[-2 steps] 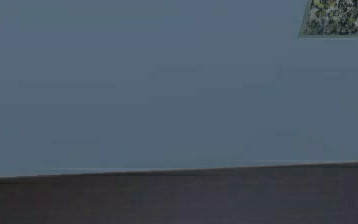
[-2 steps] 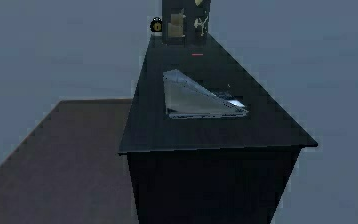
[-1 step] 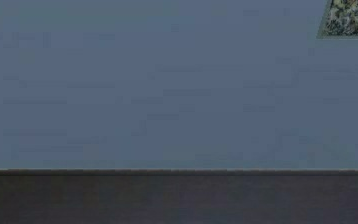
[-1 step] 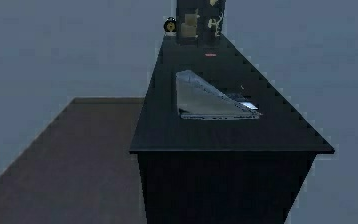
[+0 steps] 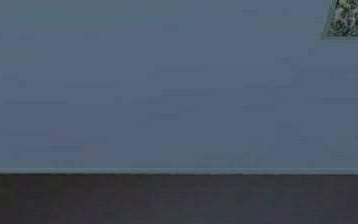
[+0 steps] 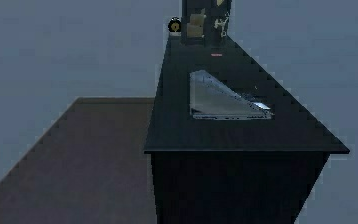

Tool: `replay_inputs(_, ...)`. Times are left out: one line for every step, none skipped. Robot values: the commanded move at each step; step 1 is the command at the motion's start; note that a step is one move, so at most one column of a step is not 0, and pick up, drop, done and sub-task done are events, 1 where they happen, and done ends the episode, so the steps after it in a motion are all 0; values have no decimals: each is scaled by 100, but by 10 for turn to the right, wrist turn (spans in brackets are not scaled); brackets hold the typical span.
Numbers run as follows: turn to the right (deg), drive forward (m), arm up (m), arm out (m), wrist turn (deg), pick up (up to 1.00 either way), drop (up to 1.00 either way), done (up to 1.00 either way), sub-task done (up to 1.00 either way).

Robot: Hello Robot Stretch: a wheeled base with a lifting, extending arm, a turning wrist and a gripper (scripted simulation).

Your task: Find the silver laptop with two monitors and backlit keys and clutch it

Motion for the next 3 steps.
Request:
replay_inputs(120, 0, 0, 0, 0, 0, 0, 0, 0)
replay_inputs(0, 0, 50, 0, 0, 0, 0, 0, 0)
replay_inputs(0, 0, 38, 0, 0, 0, 0, 0, 0)
